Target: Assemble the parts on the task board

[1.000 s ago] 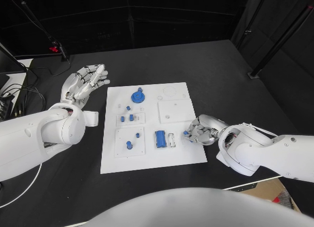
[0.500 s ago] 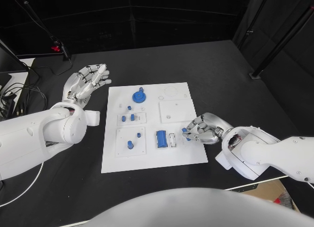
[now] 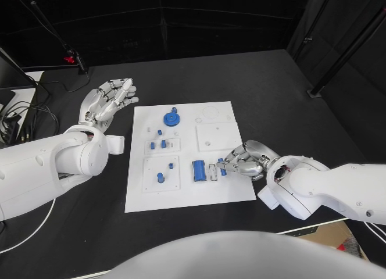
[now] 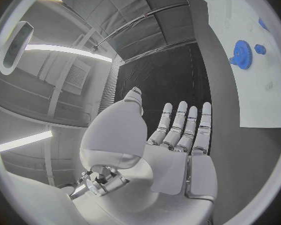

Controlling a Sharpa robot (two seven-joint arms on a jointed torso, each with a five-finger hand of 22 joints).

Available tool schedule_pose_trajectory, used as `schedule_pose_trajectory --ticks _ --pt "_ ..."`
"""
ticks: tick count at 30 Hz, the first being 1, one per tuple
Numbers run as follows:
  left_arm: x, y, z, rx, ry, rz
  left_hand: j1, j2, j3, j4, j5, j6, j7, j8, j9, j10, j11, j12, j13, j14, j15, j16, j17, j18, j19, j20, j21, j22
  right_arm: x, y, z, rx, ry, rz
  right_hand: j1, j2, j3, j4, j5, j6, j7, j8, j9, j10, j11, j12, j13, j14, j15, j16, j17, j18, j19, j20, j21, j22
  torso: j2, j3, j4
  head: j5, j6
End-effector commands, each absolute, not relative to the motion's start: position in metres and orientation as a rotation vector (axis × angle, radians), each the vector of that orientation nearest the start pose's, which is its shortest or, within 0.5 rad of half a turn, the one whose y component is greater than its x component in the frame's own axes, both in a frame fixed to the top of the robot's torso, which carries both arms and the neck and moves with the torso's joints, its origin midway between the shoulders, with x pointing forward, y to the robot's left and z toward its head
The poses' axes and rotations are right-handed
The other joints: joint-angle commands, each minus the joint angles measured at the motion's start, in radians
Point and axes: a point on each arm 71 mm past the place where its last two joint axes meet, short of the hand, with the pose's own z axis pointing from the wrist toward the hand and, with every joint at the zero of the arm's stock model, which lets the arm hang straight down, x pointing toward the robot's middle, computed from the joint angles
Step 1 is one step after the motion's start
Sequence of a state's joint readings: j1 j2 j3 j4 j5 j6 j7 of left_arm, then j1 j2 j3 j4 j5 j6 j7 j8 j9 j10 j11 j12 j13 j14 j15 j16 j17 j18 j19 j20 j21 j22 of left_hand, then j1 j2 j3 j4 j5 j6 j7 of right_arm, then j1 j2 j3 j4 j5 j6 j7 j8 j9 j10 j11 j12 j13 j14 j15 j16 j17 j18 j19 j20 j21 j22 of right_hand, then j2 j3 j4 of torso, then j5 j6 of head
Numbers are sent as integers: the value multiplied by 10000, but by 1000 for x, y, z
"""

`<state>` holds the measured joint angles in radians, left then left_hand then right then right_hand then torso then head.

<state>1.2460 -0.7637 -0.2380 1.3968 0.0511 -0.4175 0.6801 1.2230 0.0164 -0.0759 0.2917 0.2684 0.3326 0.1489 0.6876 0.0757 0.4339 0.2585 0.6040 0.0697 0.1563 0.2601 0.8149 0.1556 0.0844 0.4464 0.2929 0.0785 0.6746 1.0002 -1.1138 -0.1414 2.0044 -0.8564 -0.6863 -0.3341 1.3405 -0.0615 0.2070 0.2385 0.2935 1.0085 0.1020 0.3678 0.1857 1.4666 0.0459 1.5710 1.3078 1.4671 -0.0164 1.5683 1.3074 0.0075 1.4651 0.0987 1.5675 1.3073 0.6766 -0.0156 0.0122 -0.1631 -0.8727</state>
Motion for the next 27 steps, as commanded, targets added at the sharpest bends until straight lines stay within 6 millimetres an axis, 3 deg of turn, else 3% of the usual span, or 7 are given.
schedule_pose_trajectory --ticks 1,27 --pt "495 219 -205 -9020 11663 -15161 -3 117 -54 6 67 -84 1463 32 -14 -80 18 66 -12 -72 -9 66 -11 27 -72 -29 -32 -9 337 -219 -259 7468 19734 6691 -23 81 -92 -19 -68 114 -30 -65 -12 1042 -111 -2 2630 1037 -73 25 2634 -75 1057 -98 33 2634 7 -2 -17 31 1" --pt "495 219 -205 -9029 11672 -15152 -2 122 -57 6 69 -85 1463 34 -16 -81 18 70 -13 -73 -8 70 -15 26 -78 -29 -33 -15 344 -198 -264 5815 19963 5909 158 194 -271 -37 -16 407 -128 -199 -19 1042 -205 -2 2630 1037 -124 25 2634 -75 1057 -147 33 2634 1 5 -14 69 1"
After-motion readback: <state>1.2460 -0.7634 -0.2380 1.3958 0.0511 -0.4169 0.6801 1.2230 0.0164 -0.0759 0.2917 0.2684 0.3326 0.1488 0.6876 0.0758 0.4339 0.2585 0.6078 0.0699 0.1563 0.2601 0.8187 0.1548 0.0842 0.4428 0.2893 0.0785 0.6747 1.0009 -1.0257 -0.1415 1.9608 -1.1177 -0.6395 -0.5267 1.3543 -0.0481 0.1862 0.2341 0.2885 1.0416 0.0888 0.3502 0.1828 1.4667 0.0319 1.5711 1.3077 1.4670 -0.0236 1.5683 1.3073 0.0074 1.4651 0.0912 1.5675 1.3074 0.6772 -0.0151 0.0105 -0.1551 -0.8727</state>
